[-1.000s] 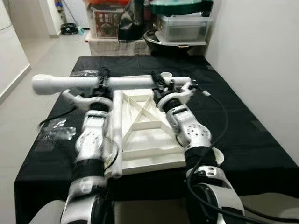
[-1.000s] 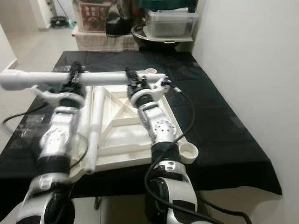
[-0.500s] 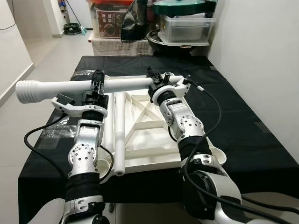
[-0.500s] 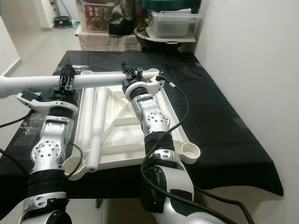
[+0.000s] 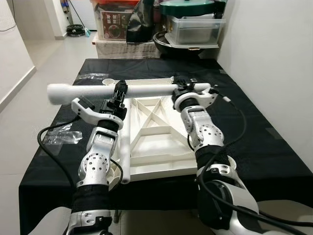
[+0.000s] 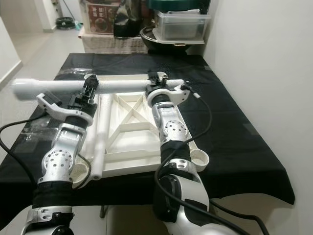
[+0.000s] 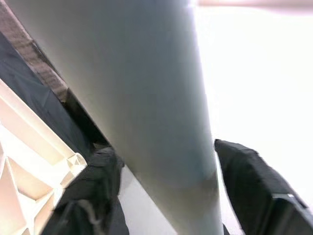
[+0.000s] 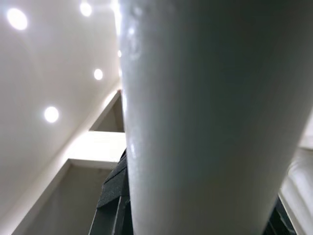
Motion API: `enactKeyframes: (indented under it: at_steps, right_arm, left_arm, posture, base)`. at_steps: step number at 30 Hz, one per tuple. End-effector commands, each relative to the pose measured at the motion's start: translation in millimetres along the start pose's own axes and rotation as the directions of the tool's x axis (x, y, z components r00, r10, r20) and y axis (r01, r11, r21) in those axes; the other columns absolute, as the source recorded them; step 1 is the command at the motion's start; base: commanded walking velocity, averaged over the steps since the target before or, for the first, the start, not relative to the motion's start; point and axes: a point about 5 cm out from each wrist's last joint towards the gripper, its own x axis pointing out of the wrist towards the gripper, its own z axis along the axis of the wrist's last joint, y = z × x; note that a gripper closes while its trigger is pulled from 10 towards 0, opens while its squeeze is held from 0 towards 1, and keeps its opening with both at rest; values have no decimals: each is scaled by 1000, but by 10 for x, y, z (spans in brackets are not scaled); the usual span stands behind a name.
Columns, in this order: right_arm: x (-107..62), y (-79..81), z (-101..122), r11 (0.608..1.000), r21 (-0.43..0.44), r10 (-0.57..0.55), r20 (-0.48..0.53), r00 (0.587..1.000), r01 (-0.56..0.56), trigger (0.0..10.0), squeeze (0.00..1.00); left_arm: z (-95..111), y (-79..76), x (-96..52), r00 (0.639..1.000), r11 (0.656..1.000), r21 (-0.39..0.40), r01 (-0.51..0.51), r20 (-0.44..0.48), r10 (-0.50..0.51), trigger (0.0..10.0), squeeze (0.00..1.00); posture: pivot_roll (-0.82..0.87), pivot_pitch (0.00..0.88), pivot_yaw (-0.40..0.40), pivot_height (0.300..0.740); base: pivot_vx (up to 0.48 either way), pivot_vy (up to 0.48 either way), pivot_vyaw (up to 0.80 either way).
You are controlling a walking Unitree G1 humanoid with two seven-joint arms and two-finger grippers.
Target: Building children table
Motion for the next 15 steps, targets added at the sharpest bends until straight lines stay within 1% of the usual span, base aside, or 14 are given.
enactKeyframes:
  at_steps: [1,7,8,9,10,11,13,14,15]
  right_arm:
    - [21,92,-7,999,0,38,6,999,-38,0,0]
    - [30,119,51,999,4,45,28,999,-45,0,0]
    - [47,158,130,999,-4,54,55,997,-54,0,0]
    - [47,158,130,999,-4,54,55,997,-54,0,0]
    - [66,197,215,998,-22,61,82,995,-59,0,0]
    - [66,197,215,998,-22,61,82,995,-59,0,0]
    - [87,255,339,996,-64,75,111,991,-68,0,0]
    - [99,308,441,992,-102,89,130,987,-76,0,0]
    - [105,345,508,988,-128,100,142,985,-81,0,0]
  left_arm:
    - [-55,-73,-8,999,999,-1,40,-23,-40,10000,1000]
    - [-81,-109,-39,996,998,-10,63,-60,-64,10000,1000]
    - [-111,-176,-122,983,991,-44,130,-124,-134,10000,592]
    - [-111,-176,-122,983,991,-44,130,-124,-134,10000,592]
    - [-132,-218,-208,966,982,-38,183,-182,-187,10000,0]
    - [-132,-218,-208,966,982,-38,183,-182,-187,10000,0]
    - [-154,-250,-330,933,970,24,243,-281,-226,10000,0]
    - [-152,-258,-406,908,958,90,271,-354,-224,10000,0]
    - [-152,-262,-455,890,948,132,290,-401,-216,10000,0]
  posture:
    - [-15,0,-52,740]
    - [-11,0,-50,740]
    - [-10,0,-47,740]
    - [-10,0,-47,740]
    - [-10,0,-47,740]
    - [-10,0,-47,740]
    - [-10,0,-47,740]
    - [10,0,-53,740]
    - [10,0,-53,740]
  base:
    - [0,0,0]
    - [0,0,0]
    - [0,0,0]
    - [0,0,0]
    - [0,0,0]
    - [0,0,0]
    - [0,0,0]
    - [0,0,0]
    - [0,0,0]
